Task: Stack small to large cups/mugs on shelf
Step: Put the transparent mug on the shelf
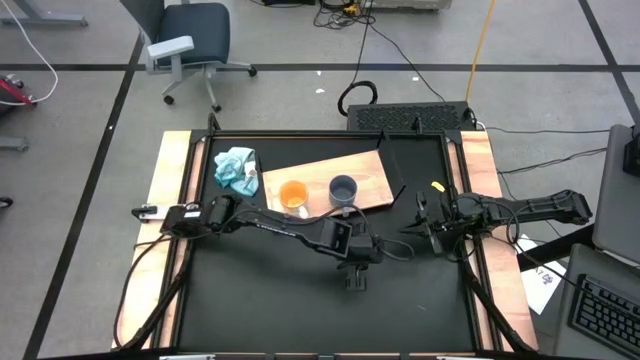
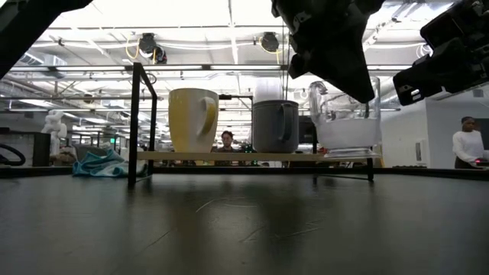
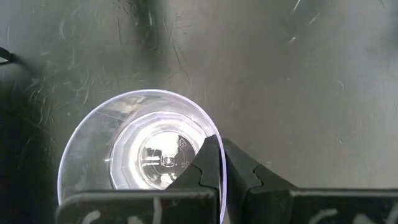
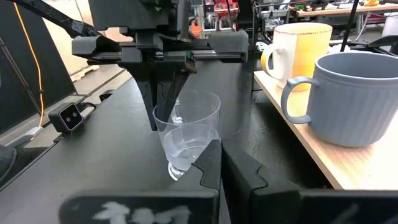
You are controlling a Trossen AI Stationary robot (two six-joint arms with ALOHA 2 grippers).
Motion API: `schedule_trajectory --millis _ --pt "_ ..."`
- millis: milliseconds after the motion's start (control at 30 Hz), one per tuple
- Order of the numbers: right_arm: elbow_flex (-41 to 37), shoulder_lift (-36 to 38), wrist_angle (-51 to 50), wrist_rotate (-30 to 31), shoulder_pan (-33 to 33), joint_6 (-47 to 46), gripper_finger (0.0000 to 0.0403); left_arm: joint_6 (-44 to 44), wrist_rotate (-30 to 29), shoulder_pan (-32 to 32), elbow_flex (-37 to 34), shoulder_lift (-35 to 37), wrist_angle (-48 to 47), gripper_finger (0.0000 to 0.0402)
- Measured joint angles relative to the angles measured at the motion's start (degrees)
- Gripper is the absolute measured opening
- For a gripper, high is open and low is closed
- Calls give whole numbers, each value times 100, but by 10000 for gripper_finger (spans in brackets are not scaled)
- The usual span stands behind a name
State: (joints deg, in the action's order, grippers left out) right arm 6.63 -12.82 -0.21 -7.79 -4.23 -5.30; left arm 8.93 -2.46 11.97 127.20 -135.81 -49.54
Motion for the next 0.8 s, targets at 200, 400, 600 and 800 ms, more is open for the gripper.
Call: schedule_trajectory --millis 200,400,600,800 --pt "0 0 -1 0 -1 0 0 24 -4 0 -4 -175 22 1" --pt "0 -2 -1 1 -1 -2 0 67 -11 0 -7 -192 13 1" --pt "0 -2 0 0 -2 -2 0 70 -9 0 -7 -192 11 1" --pt "0 -2 0 0 -1 -2 0 74 -71 33 -7 -192 112 1"
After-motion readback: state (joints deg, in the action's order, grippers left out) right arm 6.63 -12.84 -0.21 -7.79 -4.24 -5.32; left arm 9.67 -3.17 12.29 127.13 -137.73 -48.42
